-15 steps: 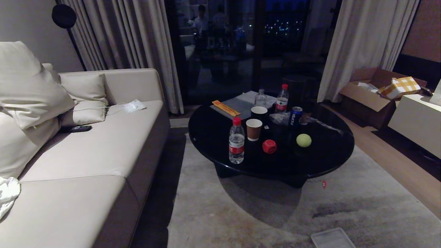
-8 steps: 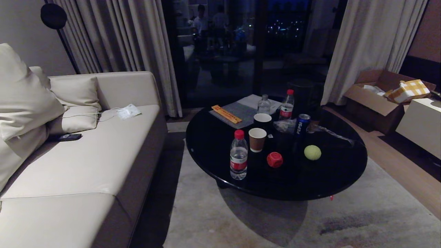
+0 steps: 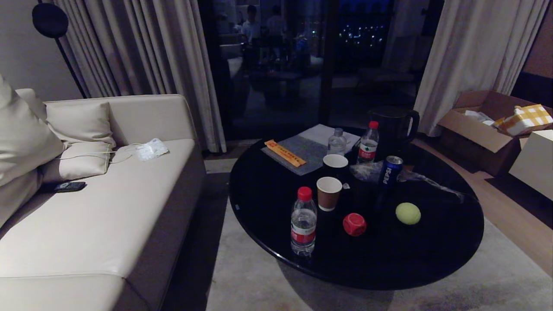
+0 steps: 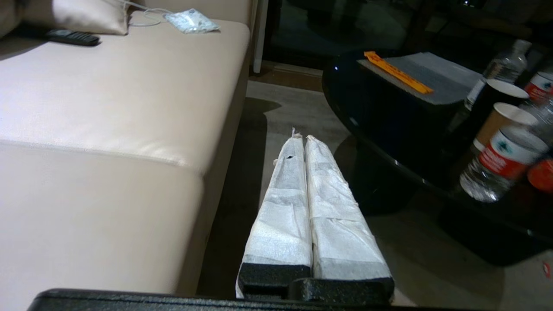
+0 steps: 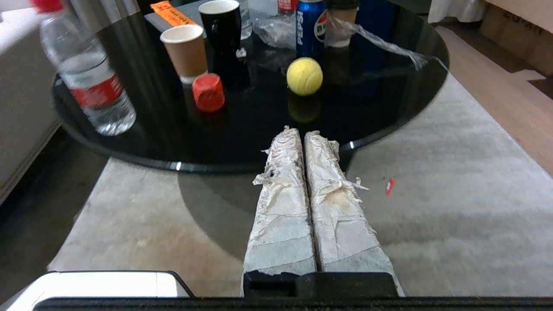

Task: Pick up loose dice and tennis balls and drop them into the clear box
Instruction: Pick up the ball on the table

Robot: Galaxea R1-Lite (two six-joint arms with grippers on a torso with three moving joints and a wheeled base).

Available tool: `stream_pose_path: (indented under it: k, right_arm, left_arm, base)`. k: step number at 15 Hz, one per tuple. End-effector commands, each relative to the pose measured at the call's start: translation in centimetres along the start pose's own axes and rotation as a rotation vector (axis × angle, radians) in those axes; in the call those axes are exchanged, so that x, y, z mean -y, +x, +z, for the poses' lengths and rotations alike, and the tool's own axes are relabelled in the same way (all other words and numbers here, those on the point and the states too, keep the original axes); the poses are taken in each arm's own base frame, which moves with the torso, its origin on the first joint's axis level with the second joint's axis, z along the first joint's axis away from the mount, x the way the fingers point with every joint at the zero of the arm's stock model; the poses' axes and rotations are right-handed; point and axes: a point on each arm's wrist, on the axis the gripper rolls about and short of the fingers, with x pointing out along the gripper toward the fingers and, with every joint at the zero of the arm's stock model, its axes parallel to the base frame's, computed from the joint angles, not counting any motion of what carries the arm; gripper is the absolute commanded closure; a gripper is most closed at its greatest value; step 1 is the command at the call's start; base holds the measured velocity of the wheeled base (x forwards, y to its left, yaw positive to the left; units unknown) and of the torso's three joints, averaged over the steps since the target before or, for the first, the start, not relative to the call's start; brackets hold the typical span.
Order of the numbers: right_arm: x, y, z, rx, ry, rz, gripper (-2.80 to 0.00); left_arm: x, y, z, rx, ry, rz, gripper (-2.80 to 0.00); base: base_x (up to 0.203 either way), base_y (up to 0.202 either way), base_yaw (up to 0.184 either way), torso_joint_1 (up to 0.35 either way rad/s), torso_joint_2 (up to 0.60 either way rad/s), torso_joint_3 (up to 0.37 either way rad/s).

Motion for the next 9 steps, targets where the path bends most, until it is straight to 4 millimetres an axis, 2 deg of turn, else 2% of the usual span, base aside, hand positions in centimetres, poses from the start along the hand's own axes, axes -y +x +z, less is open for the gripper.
stream_pose_path:
  k: [1, 6, 7, 9]
  right_arm:
    - [0.00, 0.01, 0.00, -0.003, -0.001, 0.001, 0.00]
    - [0.00, 0.01, 0.00, -0.003, -0.001, 0.001, 0.00]
    - [0.00, 0.01, 0.00, -0.003, -0.001, 0.001, 0.00]
    - [0.00, 0.01, 0.00, -0.003, -0.003, 0.001, 0.00]
  left_arm:
    - [0.00, 0.00, 0.00, 0.000, -0.001, 0.000, 0.00]
    - [0.00, 0.00, 0.01, 0.000, -0.001, 0.001, 0.00]
    - [0.00, 0.01, 0.01, 0.000, -0.001, 0.001, 0.00]
    - [0.00, 0.00, 0.00, 0.001, -0.001, 0.000, 0.00]
  base:
    - [0.183, 0.000, 0.001, 0.002, 0.00, 0.005]
    - [0.182, 0.000, -0.001, 0.002, 0.00, 0.001]
    - [0.126, 0.000, -0.005, 0.006, 0.00, 0.002]
    - [0.000, 0.000, 0.000, 0.000, 0.00, 0.000]
